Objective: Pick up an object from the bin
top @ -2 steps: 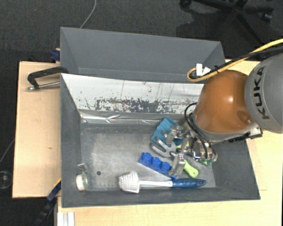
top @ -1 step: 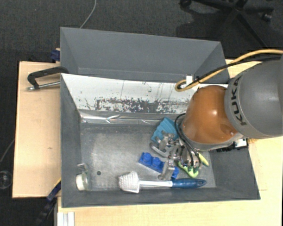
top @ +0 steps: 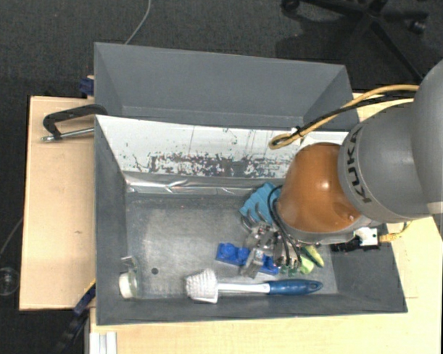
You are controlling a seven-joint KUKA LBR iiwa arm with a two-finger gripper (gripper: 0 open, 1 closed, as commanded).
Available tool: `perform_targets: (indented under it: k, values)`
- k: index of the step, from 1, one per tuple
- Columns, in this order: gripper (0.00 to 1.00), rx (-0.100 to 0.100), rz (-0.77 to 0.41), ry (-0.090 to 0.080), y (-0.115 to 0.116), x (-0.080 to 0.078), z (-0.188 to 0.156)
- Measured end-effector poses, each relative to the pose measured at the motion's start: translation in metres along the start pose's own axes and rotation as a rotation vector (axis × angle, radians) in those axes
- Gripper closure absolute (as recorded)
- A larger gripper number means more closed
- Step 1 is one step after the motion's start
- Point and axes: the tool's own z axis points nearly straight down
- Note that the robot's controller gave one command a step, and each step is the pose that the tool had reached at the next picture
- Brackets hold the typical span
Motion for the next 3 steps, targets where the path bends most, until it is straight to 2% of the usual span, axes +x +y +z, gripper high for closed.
perform_targets:
  k: [2, 3]
  values:
    - [1.00, 0.000, 0.000, 0.001, 0.000, 0.000, -0.004]
    - [1.00, 0.002, 0.000, 0.008, 0.000, 0.002, -0.025]
